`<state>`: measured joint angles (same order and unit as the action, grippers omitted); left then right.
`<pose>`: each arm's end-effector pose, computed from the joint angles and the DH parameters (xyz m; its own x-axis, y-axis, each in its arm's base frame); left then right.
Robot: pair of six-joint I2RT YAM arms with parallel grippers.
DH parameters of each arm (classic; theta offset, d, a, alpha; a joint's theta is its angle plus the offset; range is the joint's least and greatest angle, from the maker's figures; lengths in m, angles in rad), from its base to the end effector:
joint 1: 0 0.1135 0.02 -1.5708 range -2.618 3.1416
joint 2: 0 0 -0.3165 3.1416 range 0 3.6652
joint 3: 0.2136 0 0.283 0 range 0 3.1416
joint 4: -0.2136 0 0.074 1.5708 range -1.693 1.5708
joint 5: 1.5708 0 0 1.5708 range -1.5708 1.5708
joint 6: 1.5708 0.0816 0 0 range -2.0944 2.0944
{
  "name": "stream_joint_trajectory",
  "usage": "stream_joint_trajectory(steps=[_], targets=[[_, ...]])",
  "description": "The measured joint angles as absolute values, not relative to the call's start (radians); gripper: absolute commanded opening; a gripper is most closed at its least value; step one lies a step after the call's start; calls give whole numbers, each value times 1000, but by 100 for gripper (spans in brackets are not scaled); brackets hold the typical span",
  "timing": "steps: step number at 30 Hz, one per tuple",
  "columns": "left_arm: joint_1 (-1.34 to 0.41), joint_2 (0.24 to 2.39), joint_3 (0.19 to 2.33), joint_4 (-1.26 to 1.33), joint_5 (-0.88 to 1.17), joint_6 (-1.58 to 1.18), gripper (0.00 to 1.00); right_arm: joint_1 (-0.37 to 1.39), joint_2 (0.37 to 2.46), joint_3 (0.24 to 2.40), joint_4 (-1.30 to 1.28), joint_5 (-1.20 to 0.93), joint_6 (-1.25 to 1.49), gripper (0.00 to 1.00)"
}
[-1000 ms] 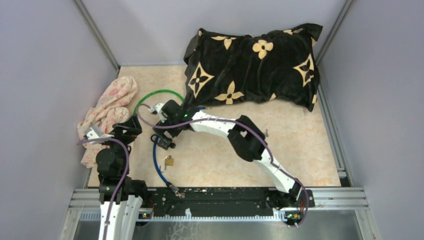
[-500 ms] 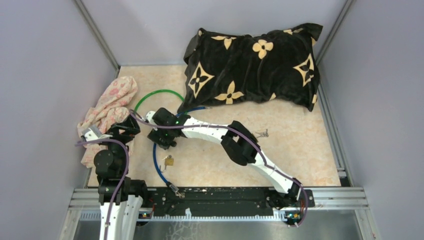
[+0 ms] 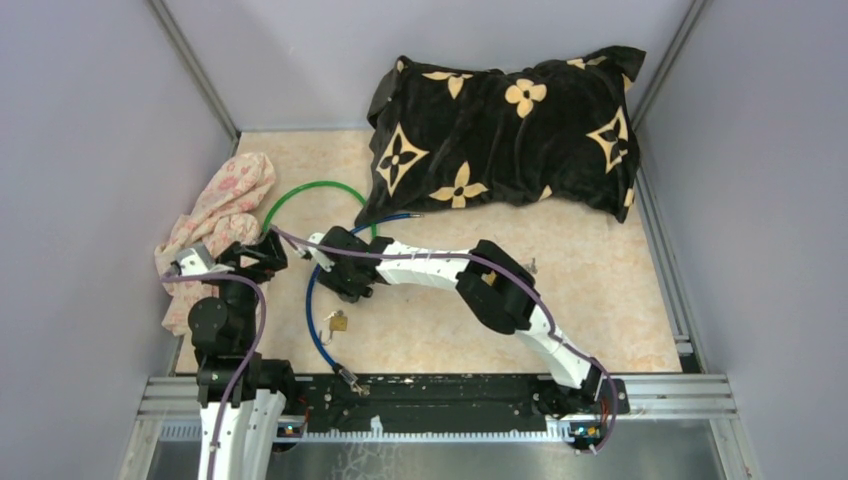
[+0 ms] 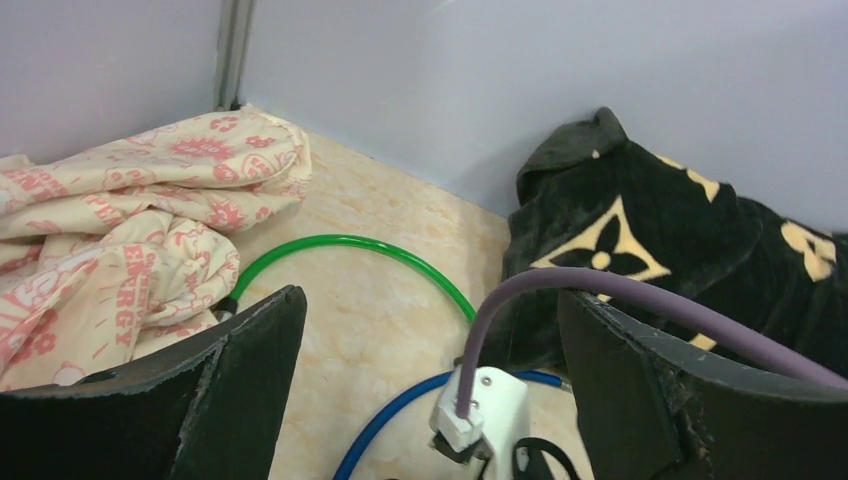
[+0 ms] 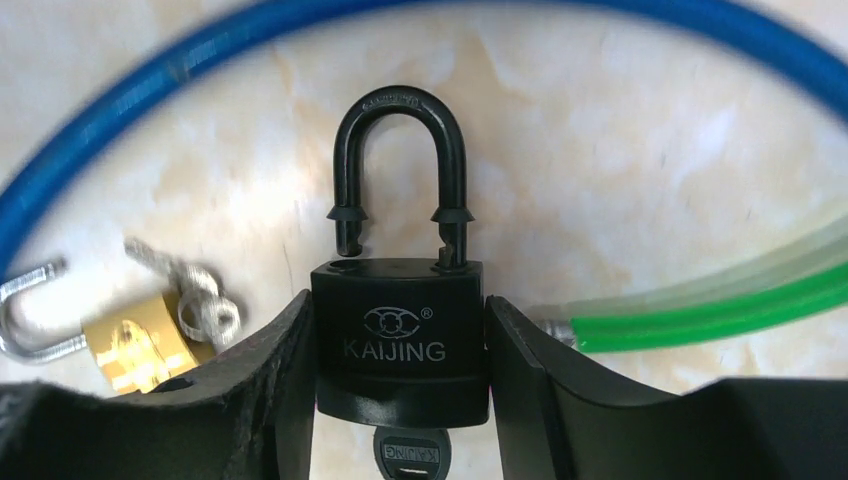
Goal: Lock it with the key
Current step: Pick up the lock from the center of the board.
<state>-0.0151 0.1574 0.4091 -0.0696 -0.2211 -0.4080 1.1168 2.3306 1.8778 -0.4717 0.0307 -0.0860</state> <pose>0.1117 0.0162 0.3179 0.2459 -0.3909 -0.8870 -0.1126 0.8974 -0.4267 0.2683 0.5441 0.1517 -0.2724 -0.7539 -0.5979 -0.9169 0.3917 -0.0761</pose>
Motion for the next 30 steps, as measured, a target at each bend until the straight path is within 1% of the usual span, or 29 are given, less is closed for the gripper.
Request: stream_joint_trajectory(steps=[4, 6, 8, 11, 12, 14, 15, 17, 19, 21, 23, 25, 27, 28, 30], targets=[[-16, 181, 422, -85, -112, -366, 99, 1092, 2201, 1667, -405, -15, -81, 0], [-15, 204, 434, -89, -44, -342, 99, 1066, 2107, 1517, -350, -51, -75, 0], [-14, 233, 447, -89, 39, -320, 96, 1037, 2007, 1366, -290, -87, -64, 0], [-12, 304, 454, -86, 238, -290, 91, 994, 1844, 1164, -208, -127, -44, 0], [-12, 341, 456, -86, 318, -286, 90, 982, 1795, 1112, -183, -130, -41, 0], [-12, 434, 458, -82, 481, -289, 84, 966, 1714, 1024, -121, -131, -36, 0], [-12, 488, 459, -81, 550, -299, 82, 963, 1671, 980, -87, -131, -33, 0], [-15, 611, 459, -75, 686, -329, 84, 964, 1592, 902, -28, -135, -33, 0], [-39, 726, 458, -74, 778, -350, 89, 966, 1516, 832, 30, -141, -33, 0], [-117, 798, 458, -76, 828, -349, 92, 966, 1435, 764, 84, -147, -33, 0], [-223, 838, 459, -73, 860, -341, 92, 966, 1378, 724, 120, -154, -33, 0], [-290, 871, 461, -59, 899, -347, 90, 968, 1335, 702, 150, -163, -36, 0], [-321, 920, 461, -37, 908, -364, 84, 973, 1314, 699, 170, -168, -46, 0], [-321, 940, 462, -25, 904, -370, 80, 978, 1308, 699, 179, -171, -52, 0], [-320, 963, 462, -7, 892, -376, 67, 993, 1292, 699, 188, -175, -68, 0]])
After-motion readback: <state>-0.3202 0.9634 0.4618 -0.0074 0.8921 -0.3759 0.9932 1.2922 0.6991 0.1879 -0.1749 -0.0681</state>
